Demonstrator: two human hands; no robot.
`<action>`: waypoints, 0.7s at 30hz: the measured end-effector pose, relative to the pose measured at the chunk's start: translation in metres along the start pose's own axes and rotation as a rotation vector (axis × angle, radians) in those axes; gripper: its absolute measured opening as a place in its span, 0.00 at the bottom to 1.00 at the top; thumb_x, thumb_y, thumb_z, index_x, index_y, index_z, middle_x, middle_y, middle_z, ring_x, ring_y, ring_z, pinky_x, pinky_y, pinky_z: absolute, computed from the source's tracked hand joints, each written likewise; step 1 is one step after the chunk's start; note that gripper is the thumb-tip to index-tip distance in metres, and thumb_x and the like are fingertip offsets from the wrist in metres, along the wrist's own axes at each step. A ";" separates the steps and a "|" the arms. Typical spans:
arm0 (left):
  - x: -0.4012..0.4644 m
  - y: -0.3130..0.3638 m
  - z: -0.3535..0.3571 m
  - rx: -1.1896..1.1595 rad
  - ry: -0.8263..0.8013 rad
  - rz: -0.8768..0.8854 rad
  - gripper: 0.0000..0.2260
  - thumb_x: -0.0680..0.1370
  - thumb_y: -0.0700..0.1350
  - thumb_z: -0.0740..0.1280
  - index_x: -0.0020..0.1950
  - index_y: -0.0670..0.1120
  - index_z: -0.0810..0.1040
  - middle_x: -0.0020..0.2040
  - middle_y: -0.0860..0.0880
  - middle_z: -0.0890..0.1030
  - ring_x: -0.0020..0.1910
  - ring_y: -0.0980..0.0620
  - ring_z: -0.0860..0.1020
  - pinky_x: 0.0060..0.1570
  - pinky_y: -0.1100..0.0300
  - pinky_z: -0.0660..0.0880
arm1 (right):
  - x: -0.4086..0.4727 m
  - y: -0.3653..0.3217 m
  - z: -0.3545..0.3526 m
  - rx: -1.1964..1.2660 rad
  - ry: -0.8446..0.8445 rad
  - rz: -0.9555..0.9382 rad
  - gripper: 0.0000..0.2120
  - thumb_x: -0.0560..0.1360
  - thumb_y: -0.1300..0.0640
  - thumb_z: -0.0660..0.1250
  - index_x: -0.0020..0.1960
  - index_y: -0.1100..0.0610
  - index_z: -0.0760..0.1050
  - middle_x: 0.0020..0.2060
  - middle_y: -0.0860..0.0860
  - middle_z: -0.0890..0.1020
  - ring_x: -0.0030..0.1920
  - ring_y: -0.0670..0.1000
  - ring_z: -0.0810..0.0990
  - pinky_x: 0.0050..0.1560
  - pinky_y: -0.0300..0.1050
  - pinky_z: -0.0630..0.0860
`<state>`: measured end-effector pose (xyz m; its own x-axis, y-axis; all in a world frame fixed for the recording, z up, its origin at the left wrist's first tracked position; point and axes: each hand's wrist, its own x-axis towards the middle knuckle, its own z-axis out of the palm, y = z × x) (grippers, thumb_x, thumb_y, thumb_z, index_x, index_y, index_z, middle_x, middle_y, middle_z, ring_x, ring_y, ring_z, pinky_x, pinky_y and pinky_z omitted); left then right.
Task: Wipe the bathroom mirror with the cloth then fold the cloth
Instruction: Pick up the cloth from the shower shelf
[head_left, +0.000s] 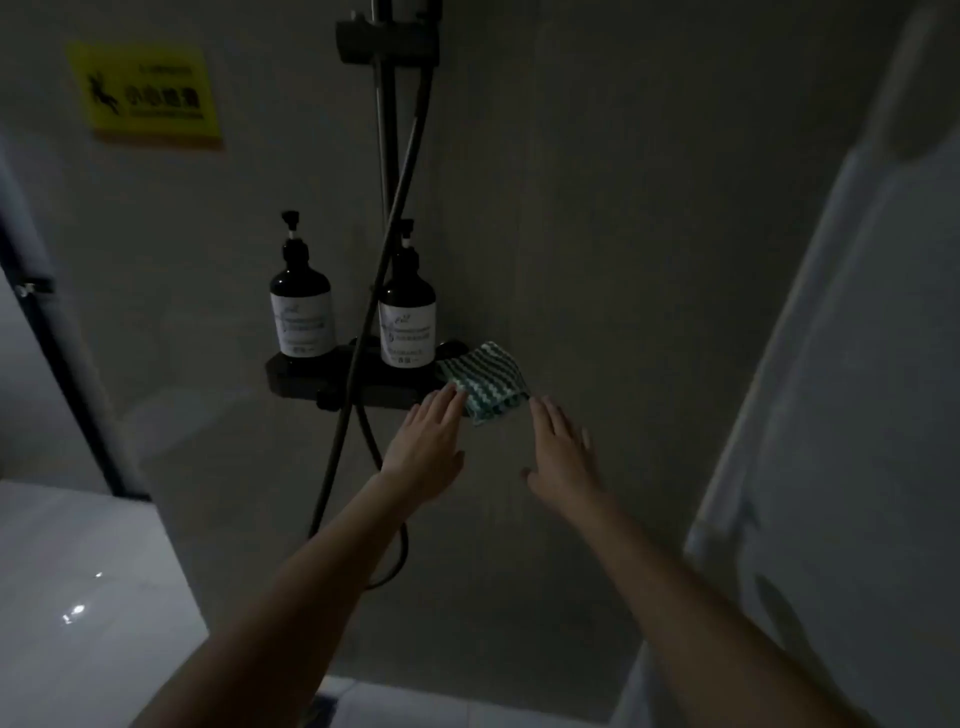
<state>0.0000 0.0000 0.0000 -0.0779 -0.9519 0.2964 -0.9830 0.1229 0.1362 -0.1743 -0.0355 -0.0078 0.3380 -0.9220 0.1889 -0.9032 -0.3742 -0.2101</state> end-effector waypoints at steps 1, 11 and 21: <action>0.006 0.001 0.002 0.021 0.000 -0.012 0.36 0.79 0.48 0.63 0.78 0.45 0.43 0.78 0.47 0.46 0.76 0.46 0.47 0.74 0.52 0.49 | 0.008 0.002 0.002 -0.005 0.015 -0.016 0.44 0.76 0.56 0.66 0.77 0.56 0.37 0.77 0.50 0.42 0.76 0.51 0.44 0.73 0.56 0.46; 0.057 -0.011 0.007 0.134 -0.017 0.019 0.41 0.76 0.50 0.67 0.77 0.45 0.41 0.78 0.46 0.46 0.76 0.46 0.46 0.73 0.57 0.44 | 0.085 0.012 0.009 -0.037 0.019 -0.234 0.42 0.76 0.58 0.66 0.77 0.57 0.39 0.77 0.51 0.45 0.76 0.51 0.45 0.73 0.55 0.46; 0.078 -0.014 0.028 0.201 -0.015 0.014 0.42 0.74 0.57 0.67 0.77 0.45 0.45 0.78 0.47 0.48 0.76 0.48 0.47 0.73 0.55 0.46 | 0.111 0.023 0.011 -0.055 -0.002 -0.356 0.45 0.73 0.52 0.69 0.77 0.56 0.41 0.77 0.48 0.45 0.76 0.50 0.44 0.73 0.53 0.46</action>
<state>0.0036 -0.0833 -0.0051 -0.0932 -0.9548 0.2823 -0.9950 0.0794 -0.0598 -0.1545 -0.1477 -0.0016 0.6343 -0.7351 0.2394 -0.7417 -0.6660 -0.0795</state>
